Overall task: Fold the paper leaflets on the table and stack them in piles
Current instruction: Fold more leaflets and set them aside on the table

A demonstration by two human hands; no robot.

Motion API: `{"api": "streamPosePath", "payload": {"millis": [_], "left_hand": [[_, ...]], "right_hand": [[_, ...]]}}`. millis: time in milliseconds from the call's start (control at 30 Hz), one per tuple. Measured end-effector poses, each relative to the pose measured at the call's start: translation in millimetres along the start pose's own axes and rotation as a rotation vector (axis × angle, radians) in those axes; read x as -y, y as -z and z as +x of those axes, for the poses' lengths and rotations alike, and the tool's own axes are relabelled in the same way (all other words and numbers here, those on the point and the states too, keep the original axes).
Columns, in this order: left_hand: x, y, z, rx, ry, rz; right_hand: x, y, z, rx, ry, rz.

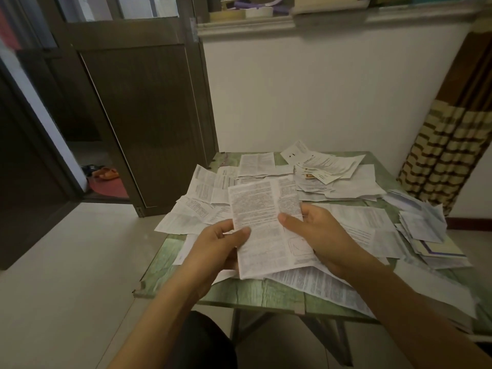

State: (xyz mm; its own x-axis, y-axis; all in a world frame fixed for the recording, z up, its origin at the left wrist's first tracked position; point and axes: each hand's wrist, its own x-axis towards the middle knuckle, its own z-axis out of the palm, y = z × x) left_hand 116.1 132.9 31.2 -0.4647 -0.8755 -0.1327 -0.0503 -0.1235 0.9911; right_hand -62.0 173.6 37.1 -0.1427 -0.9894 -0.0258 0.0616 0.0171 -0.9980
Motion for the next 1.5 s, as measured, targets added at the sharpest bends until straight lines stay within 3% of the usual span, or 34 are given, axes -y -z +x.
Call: {"api": "streamPosePath", "payload": {"millis": [133,267,367,467,567,767,967,1067,1200,1367,1500], "left_hand": [[-2.6,-1.5,2.9,-0.057,-0.007,-0.038],[-5.2,-3.3,2.5,-0.076,-0.03,-0.039],[-5.6,-5.7,3.7,-0.107,-0.003,-0.204],[-5.4,-10.8,-0.7,-0.012,0.061,-0.31],[-0.3,-17.9,-4.4,0.063,0.091,-0.229],[5.3,-12.2,0.1,-0.014,-0.009,-0.073],[8.9,-17.8,-0.1,-0.026,-0.108,0.036],[10.8,-17.7,1.0,-0.042,-0.113,-0.016],[12.7,-17.6,2.3,-0.016,-0.056,-0.08],[12.2,-19.0,3.0,-0.018,-0.01,-0.068],[8.1,-19.2,3.7,-0.024,0.024,0.031]], "right_hand": [[3.2,5.5,-1.2,0.065,-0.097,0.132],[5.3,6.9,-2.7,0.069,-0.079,0.081],[3.8,8.5,-4.8,0.07,-0.04,0.019],[0.6,9.1,-5.5,0.055,0.053,-0.107],[-0.1,6.8,-6.9,0.066,0.105,-0.133],[8.2,12.1,-9.0,-0.061,-0.002,-0.127],[-5.5,6.4,-8.2,-0.039,0.048,-0.51],[-6.1,2.3,-10.2,-0.152,-0.008,-0.253],[-6.5,2.3,-12.2,-0.164,-0.027,-0.094],[-8.5,4.2,-12.1,-0.181,0.008,-0.117],[-5.4,8.4,-10.7,-0.084,0.012,-0.22]]}}
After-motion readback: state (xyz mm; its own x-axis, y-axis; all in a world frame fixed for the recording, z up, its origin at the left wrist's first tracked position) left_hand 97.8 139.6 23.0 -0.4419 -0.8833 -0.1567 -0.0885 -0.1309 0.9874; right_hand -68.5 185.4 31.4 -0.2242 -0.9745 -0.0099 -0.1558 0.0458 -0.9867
